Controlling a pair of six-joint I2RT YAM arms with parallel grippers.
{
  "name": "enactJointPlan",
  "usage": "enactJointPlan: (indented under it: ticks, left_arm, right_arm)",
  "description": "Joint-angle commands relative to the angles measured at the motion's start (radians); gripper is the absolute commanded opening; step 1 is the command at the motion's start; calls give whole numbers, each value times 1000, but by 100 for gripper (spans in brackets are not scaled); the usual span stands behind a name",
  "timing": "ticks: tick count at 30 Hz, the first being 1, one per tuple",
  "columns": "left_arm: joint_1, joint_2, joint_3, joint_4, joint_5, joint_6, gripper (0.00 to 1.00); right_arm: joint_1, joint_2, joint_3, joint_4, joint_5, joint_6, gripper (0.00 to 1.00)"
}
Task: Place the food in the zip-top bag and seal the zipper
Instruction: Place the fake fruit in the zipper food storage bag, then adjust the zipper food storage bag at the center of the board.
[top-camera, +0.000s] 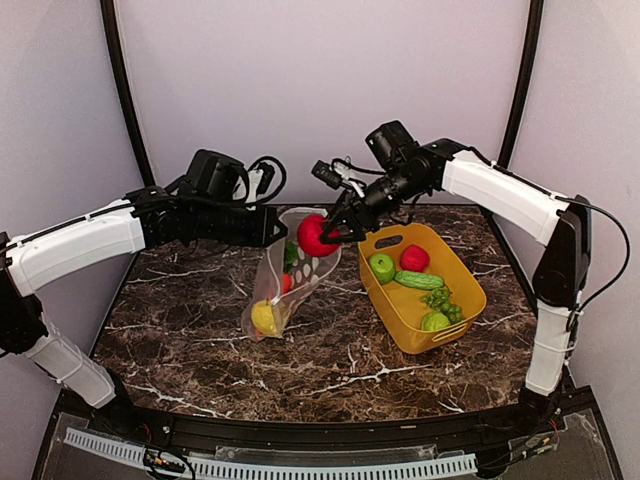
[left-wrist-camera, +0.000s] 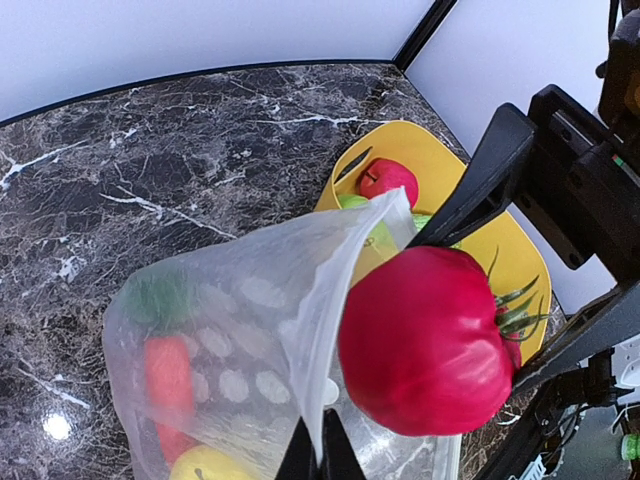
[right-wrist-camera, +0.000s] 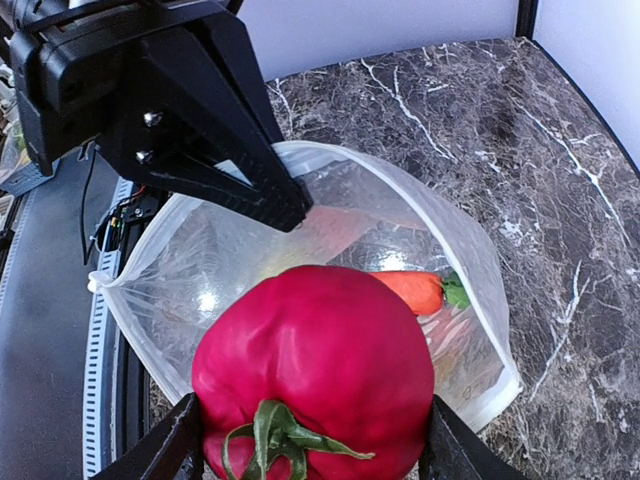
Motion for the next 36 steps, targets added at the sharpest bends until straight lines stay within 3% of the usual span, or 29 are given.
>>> enactJointPlan:
  ticks: [1, 6, 11, 15, 20, 24, 28, 36]
  left_arm:
    - [0, -22, -31, 40, 11, -17, 1]
    - [0, -21, -31, 35, 17, -11, 1]
    - [-1, -8, -25, 42, 8, -4, 1]
    - [0, 6, -17, 46, 18, -2, 1]
    - [0, 24, 4, 21, 43, 18, 1]
    - [-1, 52, 52, -37, 73, 63, 1]
    - [-2, 81, 111, -123, 76, 115, 1]
    - [-1, 84, 130, -182, 104, 154, 1]
  right_arm:
    - [19, 28, 26, 18, 88, 18, 67]
    - [32, 45, 47, -26, 48, 8, 84]
    - [34, -7, 31, -39, 66, -29, 86]
    - [33, -64, -34, -52, 72, -119, 81]
    - [43, -132, -141, -79, 16, -265, 66]
    - [89, -187, -240, -70, 106, -390, 58]
    - [130, -211, -340, 8, 261, -446, 57]
    - [163, -157, -357, 101, 377, -424, 62]
